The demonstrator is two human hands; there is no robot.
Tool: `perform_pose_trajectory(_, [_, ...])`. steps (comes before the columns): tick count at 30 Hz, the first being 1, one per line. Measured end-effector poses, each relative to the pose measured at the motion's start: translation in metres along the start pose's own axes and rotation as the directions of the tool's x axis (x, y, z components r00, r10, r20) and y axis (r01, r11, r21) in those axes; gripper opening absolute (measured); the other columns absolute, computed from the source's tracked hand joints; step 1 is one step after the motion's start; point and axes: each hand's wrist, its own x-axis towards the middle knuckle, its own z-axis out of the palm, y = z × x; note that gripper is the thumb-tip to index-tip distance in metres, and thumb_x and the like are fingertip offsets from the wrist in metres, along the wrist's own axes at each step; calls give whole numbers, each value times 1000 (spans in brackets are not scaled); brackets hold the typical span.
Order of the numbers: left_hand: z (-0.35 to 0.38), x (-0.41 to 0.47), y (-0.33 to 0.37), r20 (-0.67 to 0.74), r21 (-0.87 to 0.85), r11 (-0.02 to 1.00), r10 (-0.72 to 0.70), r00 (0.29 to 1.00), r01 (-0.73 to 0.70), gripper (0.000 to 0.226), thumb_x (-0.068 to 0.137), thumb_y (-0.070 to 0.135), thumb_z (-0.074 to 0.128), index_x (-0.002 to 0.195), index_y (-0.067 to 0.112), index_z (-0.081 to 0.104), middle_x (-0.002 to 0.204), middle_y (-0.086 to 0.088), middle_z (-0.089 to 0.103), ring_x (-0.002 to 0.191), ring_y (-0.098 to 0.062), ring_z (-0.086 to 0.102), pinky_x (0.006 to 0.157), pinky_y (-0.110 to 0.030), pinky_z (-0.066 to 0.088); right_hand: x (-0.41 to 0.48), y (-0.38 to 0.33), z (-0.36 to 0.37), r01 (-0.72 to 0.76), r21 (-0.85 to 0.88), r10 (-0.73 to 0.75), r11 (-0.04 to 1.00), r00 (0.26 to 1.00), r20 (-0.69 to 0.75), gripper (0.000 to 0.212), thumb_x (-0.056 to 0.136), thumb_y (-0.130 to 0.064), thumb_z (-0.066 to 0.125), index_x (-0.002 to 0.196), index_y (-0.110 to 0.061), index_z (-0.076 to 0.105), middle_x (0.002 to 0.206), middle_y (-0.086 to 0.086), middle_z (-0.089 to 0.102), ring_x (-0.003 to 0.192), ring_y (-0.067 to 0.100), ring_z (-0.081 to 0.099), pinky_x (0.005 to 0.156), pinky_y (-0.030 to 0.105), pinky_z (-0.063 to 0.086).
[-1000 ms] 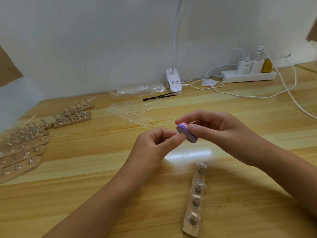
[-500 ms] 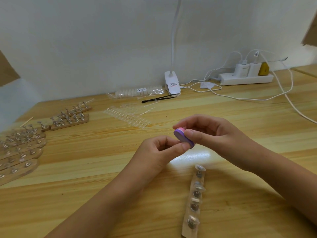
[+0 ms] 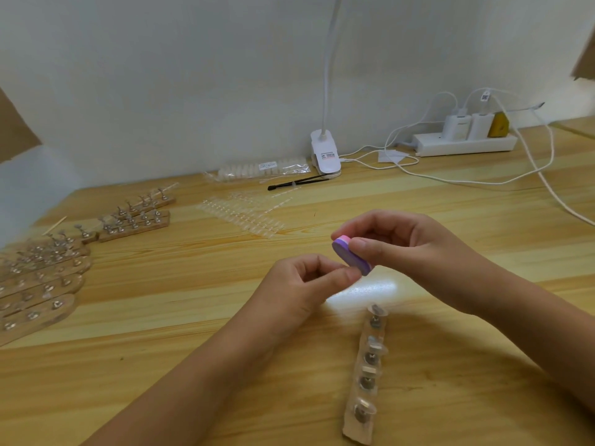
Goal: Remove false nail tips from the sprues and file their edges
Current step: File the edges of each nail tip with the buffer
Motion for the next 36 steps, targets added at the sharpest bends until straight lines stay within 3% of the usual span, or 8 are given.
perform_pose_trajectory(3, [3,0,1,8,-13,1000,-8,1000,8,23,68,52,81,70,31,74,59,20,55,56,4,48,59,-8,38,0,1,0,5,22,-4,1000,999,-35,22,85,-29,65,103,-22,74,98,0,74,89,12,69,75,15,52])
perform_pose_trajectory(7, [-1,2,0,-62,-82,996,-25,998,20,28,62,59,74,57,32,68,70,5,49,64,-8,42,73,-24,37,0,0,0,13,42,-12,999,1000,-28,22,85,-30,66,104,-21,73,95,1,74,87,13,69,75,17,52])
perform_pose_trajectory(10, [1,1,-2,-51,-36,999,-11,999,9,23,67,58,73,67,35,72,62,18,53,60,1,46,65,-13,38,1,4,3,2,59,3,998,996,-85,23,81,-36,68,100,-25,73,92,-2,72,85,13,68,77,18,52])
perform_pose_trajectory(16, [-2,6,-2,-115,-235,971,-67,991,38,33,58,58,76,72,29,78,64,12,49,62,-5,46,74,-27,41,1,7,5,-10,137,19,991,998,-60,25,82,-31,72,101,-14,70,88,4,69,80,16,68,75,21,54])
perform_pose_trajectory(20, [0,6,-6,-98,-193,981,-50,994,30,33,58,60,76,73,30,76,65,12,48,63,-6,44,75,-26,41,3,8,6,17,216,21,976,984,-175,29,77,-26,69,100,-9,65,84,-2,67,76,14,69,72,21,56])
perform_pose_trajectory(24, [-1,7,-6,-101,-221,974,-65,993,41,27,58,58,75,62,31,73,65,13,51,62,-4,46,74,-24,44,1,4,7,-28,211,45,977,996,-74,28,74,-28,72,94,-11,64,88,2,66,77,16,69,71,23,57])
perform_pose_trajectory(28, [-1,8,-8,-113,-217,976,-63,992,38,29,57,59,76,65,31,74,65,12,50,62,-4,46,74,-24,43,2,6,7,8,234,32,972,985,-168,26,75,-25,71,95,-11,63,86,1,65,77,14,69,72,22,56])
perform_pose_trajectory(36, [-1,8,-7,-96,-205,978,-59,994,38,29,58,59,74,61,30,71,65,12,50,61,-4,46,75,-25,43,2,3,6,2,178,20,984,992,-122,26,76,-27,71,97,-12,65,88,-5,67,78,12,69,71,21,56])
